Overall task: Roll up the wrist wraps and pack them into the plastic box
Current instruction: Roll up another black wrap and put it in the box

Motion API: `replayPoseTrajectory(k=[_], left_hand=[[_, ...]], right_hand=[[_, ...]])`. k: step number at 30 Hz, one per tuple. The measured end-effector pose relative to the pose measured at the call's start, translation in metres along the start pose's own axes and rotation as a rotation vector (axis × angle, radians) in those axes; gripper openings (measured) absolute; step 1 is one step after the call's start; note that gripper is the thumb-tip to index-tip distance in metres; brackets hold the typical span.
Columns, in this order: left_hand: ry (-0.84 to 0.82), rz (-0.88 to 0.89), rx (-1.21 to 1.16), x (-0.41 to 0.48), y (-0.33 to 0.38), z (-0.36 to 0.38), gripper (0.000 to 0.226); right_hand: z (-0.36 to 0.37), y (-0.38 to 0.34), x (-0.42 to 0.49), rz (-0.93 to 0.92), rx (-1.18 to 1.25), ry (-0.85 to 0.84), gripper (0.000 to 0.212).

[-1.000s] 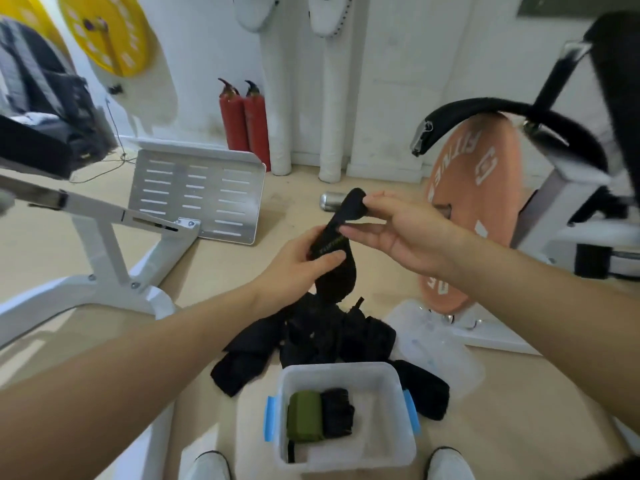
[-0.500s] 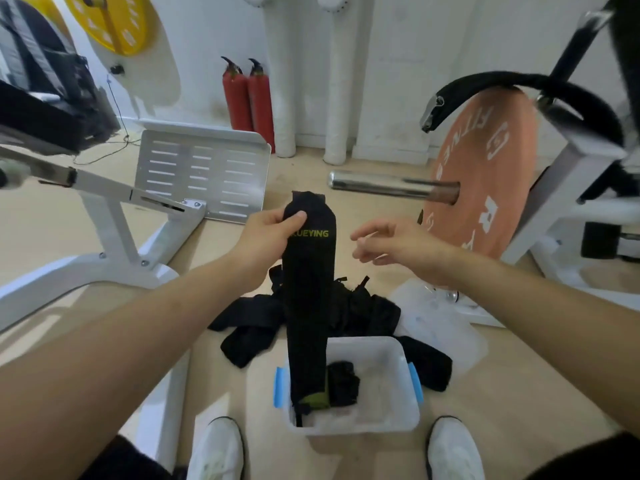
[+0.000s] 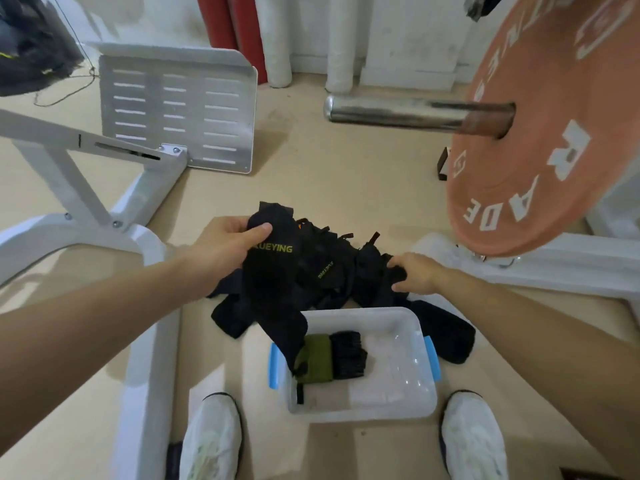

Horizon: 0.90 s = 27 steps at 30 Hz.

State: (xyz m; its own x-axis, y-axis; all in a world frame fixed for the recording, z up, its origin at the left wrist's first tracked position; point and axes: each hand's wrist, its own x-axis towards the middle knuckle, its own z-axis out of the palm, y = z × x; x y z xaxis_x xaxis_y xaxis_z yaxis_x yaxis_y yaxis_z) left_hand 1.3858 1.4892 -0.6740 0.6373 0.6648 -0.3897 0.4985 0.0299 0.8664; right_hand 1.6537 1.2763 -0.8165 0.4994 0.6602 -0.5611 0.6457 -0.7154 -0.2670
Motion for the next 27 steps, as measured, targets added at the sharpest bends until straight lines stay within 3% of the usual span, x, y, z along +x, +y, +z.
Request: replayPoseTrajectory(k=[4, 8, 12, 18, 22, 24, 27], left_hand=[[0.023, -0.071, 0.038, 0.009, -0.023, 0.008, 0.021], [-0.006, -0.098, 0.068, 0.010, -0.042, 0.013, 0.026], [-0.006, -0.114, 0.071, 0.013, -0.052, 0.011, 0.028], [-0.010, -0.083, 0.078, 0.016, -0.048, 0.002, 0.025], [0.065, -0.060, 0.040, 0.015, -0.036, -0.003, 0.021], [0.085, -0.041, 0.041, 0.014, -0.029, -0.007, 0.019], [0.092, 0.012, 0.035, 0.011, -0.017, -0.012, 0.019]], right_hand=[[0.033, -0.009, 0.046, -0.065, 0.040, 0.110, 0.050], [0.049, -0.047, 0.085, -0.178, 0.093, 0.183, 0.059], [0.065, -0.076, 0.120, -0.153, 0.145, 0.071, 0.078], [0.074, -0.082, 0.128, -0.106, 0.094, 0.038, 0.023], [0.050, -0.074, 0.109, -0.169, 0.443, 0.067, 0.015], [0.028, -0.074, 0.093, -0.170, 0.544, 0.106, 0.018], [-0.013, -0.078, 0.059, -0.139, 0.561, 0.071, 0.042]])
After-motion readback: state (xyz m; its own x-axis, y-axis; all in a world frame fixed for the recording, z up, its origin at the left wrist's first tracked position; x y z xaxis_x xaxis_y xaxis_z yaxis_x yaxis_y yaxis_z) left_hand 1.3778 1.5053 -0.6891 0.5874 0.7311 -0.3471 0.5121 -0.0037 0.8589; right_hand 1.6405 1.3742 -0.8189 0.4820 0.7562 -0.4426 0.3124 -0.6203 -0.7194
